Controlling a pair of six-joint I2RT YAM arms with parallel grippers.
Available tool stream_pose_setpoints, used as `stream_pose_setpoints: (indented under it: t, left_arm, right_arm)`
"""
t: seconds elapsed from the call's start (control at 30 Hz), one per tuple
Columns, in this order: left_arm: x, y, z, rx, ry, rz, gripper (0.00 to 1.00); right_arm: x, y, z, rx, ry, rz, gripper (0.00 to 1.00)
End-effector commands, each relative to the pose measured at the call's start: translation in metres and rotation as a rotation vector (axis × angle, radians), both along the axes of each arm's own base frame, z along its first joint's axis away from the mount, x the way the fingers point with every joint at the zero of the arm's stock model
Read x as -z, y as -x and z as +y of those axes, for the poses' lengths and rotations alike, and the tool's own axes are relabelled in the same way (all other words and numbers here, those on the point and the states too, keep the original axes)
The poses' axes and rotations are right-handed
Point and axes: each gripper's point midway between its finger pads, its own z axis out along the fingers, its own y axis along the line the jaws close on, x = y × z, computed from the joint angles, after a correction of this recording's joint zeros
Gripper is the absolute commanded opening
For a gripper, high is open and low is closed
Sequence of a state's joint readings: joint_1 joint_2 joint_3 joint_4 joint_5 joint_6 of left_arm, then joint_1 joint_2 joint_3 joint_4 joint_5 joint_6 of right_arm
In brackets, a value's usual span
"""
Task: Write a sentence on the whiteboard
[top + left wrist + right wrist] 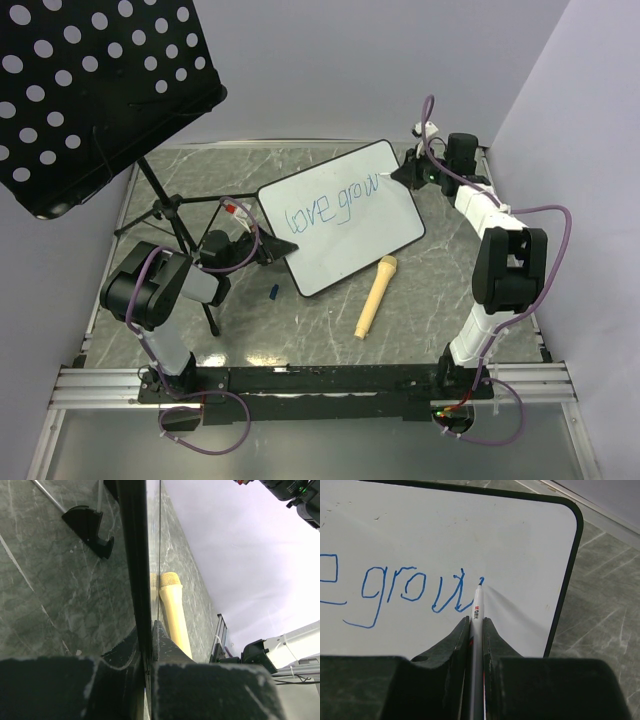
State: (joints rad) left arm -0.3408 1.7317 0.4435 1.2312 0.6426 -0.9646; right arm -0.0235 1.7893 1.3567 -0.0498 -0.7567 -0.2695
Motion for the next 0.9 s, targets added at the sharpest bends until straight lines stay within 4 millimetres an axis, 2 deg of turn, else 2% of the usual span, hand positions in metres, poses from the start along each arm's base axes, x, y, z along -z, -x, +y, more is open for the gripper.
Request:
stream_pose_setpoints:
  t: [0.0, 0.23, 0.87]
  left_arm:
    - [-0.055, 0.006, -0.006, 0.060, 0.067, -0.290, 0.01]
    - [-0.055, 0.006, -0.006, 0.059, 0.062, -0.285, 0.01]
    - [-0.058, 0.006, -0.007, 0.063, 0.079, -0.281, 0.01]
  right_arm:
    - [-0.038, -0.003, -0.005, -0.003, 0.014, -0.151, 0.00]
    - [-0.037, -0.002, -0.015, 0.028, 0.015, -0.163, 0.00]
    - [-0.016, -0.011, -0.015, 0.044, -0.005, -0.136, 0.00]
